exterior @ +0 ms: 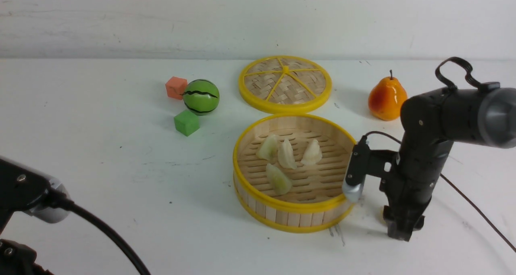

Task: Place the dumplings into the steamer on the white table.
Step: 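Reach for and grasp a dumpling lying on the table beside the steamer, then place the dumpling in the bamboo steamer basket with the right gripper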

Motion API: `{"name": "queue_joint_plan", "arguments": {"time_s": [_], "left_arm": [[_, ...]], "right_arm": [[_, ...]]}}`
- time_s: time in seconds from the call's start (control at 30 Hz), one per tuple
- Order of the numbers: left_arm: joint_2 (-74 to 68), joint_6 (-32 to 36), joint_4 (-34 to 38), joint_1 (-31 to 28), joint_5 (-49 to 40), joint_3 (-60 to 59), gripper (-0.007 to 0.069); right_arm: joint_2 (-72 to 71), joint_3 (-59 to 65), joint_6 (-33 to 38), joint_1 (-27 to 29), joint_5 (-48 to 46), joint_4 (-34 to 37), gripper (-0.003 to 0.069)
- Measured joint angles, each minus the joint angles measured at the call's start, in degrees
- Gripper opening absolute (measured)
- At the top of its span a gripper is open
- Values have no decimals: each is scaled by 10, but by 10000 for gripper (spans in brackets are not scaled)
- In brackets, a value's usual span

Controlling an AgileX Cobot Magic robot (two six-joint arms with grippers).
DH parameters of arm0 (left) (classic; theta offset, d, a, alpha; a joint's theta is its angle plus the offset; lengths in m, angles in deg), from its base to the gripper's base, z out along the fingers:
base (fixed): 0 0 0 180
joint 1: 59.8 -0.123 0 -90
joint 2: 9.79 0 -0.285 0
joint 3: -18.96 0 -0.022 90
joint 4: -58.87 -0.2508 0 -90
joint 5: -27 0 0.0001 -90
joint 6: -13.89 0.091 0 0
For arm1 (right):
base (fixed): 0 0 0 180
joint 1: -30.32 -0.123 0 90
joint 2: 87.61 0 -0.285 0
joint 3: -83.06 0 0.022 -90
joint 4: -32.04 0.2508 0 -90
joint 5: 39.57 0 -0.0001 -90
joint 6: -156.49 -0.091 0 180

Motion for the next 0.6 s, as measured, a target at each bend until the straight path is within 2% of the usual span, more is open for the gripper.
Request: {"name": "queue_joint_plan", "arguments": {"time_s": [0.07,0.1,0.23,0.37,0.5,0.6], "left_arm": [[0,0,0,0,0,0,39],[0,0,0,0,0,0,39],[0,1,-1,0,1,0,39],[0,3,-1,0,7,0,39],[0,3,-2,0,20,0,41],[0,3,-4,0,26,0,46]], "right_arm": [[-1,0,-15,0,-3,0,196],[-3,0,-18,0,-2,-4,186],[-21,-20,-65,0,-27,-10,198],[-58,-76,-141,0,-70,19,198],[-85,-149,-224,0,-104,117,198],[-88,-178,-235,-1,-109,189,198]]}}
